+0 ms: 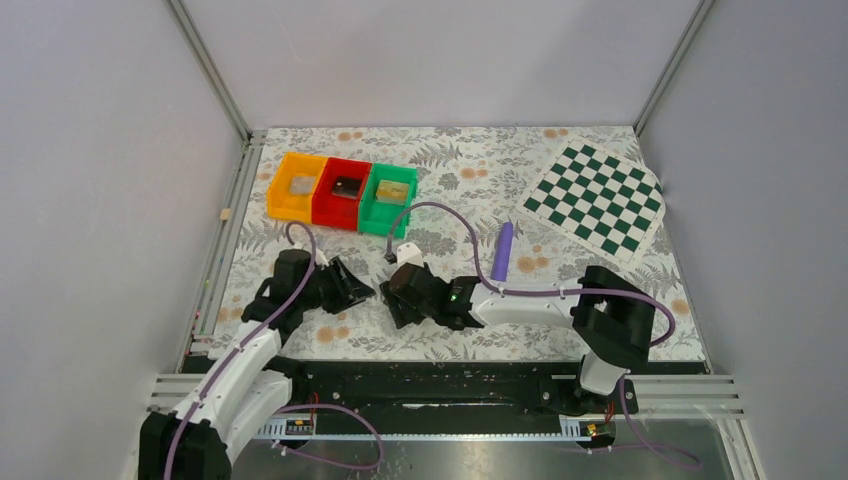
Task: Take the credit cards out of the card holder
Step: Open the card holder at the center of the board.
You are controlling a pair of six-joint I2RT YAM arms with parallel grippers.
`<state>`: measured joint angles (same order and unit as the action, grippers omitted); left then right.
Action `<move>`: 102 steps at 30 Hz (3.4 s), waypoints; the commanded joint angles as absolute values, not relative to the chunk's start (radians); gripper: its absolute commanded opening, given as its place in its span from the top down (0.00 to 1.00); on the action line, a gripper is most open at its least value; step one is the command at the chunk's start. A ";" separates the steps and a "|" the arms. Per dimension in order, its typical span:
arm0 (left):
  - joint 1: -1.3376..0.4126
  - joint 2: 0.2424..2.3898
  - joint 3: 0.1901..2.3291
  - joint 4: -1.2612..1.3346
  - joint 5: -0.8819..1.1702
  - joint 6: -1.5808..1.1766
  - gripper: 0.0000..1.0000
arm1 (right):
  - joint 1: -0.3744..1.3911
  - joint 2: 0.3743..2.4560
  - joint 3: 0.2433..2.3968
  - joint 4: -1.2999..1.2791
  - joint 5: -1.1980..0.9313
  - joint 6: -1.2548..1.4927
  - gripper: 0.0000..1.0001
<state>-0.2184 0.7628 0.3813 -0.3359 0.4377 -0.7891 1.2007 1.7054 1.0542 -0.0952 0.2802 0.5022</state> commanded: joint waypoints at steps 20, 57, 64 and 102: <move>-0.322 0.947 0.349 -0.021 0.447 -0.884 0.62 | 1.175 1.607 0.952 0.067 0.412 0.013 0.07; -0.359 0.787 0.359 -0.233 0.330 -0.767 0.50 | 1.042 1.571 0.734 0.197 0.028 0.760 0.97; -0.373 0.799 0.346 -0.230 0.287 -0.770 0.57 | 1.011 1.561 0.635 0.253 0.045 0.832 0.92; -0.599 0.910 0.409 -0.198 0.176 -0.784 0.59 | 1.058 1.461 0.542 0.315 0.134 0.905 1.00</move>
